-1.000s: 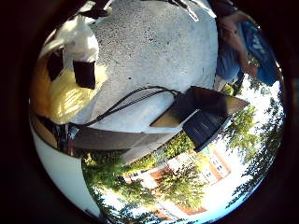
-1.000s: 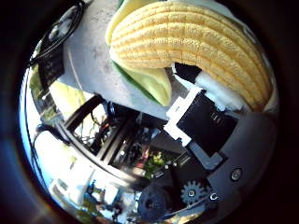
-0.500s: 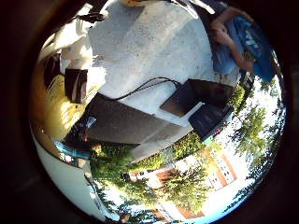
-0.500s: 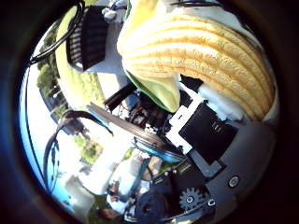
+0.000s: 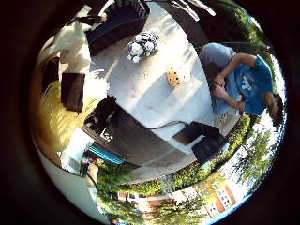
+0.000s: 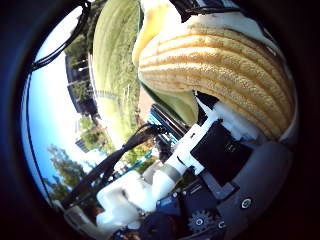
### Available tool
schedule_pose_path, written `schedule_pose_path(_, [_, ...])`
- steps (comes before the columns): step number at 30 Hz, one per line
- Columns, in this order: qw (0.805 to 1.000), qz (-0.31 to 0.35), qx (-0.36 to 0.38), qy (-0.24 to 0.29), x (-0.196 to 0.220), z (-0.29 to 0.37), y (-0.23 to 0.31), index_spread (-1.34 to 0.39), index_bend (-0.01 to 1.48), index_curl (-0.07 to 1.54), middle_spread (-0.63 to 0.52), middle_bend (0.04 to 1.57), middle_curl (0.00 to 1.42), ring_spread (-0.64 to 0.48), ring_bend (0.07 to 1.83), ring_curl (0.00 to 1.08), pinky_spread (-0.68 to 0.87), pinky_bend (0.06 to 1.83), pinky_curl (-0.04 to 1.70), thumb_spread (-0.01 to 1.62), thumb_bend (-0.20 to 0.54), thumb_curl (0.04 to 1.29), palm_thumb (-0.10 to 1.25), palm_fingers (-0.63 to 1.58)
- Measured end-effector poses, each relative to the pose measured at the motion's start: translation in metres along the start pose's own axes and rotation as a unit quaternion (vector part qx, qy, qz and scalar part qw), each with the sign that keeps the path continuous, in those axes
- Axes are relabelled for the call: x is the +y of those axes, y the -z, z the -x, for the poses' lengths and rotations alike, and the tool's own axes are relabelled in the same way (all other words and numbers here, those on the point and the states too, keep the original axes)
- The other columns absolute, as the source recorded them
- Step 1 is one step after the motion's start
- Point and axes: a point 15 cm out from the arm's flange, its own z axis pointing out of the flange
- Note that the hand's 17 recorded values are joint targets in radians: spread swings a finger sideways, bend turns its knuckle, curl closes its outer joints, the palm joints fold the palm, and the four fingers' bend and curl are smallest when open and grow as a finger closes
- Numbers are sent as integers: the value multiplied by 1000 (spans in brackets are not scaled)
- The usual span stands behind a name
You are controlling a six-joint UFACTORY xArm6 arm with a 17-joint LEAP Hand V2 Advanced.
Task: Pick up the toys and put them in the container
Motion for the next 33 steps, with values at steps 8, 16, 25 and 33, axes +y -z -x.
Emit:
schedule_pose_path(8, [998, -45, 31, 10, -116, 31, -7, -979, 1144, -36, -287, 1195, 1224, -149, 1509, 934, 123, 1532, 971, 1197, -28, 686, 913, 654])
schedule_pose_path(16, [999, -22, 38, 1, -203, 37, -74, -619, 1116, 20, -194, 942, 1035, -5, 1340, 781, 216, 1283, 908, 1198, -32, 608, 837, 459])
schedule_pose_path(25, [996, -4, 88, 18, -227, 26, -121, -316, 784, 52, -22, 399, 676, 209, 830, 517, 390, 937, 710, 1123, -38, 531, 783, -200])
schedule_pose_path(33, [993, 13, 114, 19, -218, 7, -121, -386, 421, 71, 113, 137, 466, 300, 512, 355, 463, 714, 549, 1089, -38, 453, 741, -166])
